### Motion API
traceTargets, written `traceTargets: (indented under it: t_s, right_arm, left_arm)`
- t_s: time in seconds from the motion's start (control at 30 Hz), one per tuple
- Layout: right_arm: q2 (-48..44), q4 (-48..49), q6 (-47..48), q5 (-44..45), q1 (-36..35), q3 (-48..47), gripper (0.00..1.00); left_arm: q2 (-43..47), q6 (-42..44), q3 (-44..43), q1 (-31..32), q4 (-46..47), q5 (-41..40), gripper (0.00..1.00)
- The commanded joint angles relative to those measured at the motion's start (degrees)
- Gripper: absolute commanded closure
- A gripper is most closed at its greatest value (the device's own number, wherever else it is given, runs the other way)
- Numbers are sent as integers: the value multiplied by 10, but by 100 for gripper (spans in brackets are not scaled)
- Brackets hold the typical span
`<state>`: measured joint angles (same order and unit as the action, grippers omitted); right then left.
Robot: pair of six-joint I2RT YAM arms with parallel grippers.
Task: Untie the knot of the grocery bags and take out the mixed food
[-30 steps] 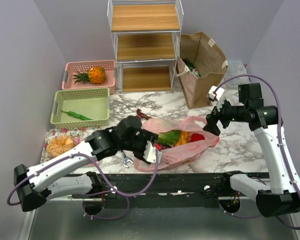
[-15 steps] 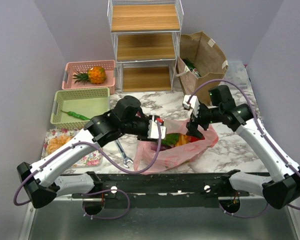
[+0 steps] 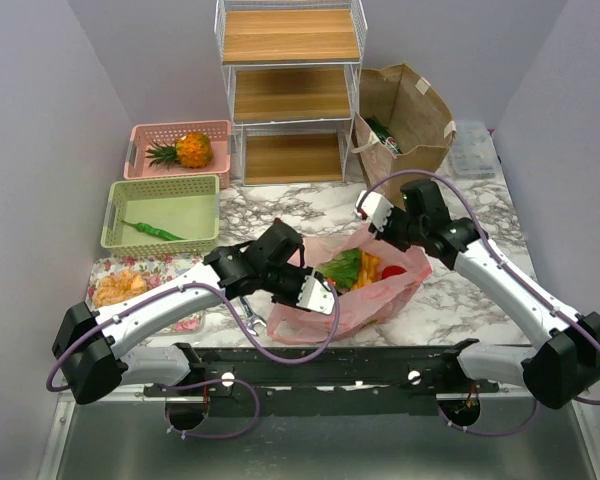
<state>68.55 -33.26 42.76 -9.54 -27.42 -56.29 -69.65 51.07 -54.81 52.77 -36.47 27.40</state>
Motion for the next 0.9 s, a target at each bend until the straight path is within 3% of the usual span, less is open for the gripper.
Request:
traceTargets:
  t_s: [0.0,0.03,0.2,0.37,0.47,0.63,0.87]
  right_arm:
    - [45,53,-83,77,-2,-65,93]
    - [55,46,-104,76,-2,-84,99]
    - [75,11,-196,28,11,-146,99]
    - [57,-39,-236,-54,11,-137,99]
    - [43,-54,-233,-65,11,-111,99]
    - [36,-67,-246,-64,11,-105,99]
    - [53,-52,-292,-61,20,-120,99]
  left_arm:
    - [6,58,13,-20,-24,-37,66]
    - [9,65,20,-25,-25,-48,67]
    - [31,93,4,-50,-55,-56,70]
    - [63,30,-58,-7,18,-24,47]
    - [14,-1,-105,34,31,-50,40]
    - [-94,-21,-135,48,52,-85,35]
    - [-189,52,-135,48,101,-166,29]
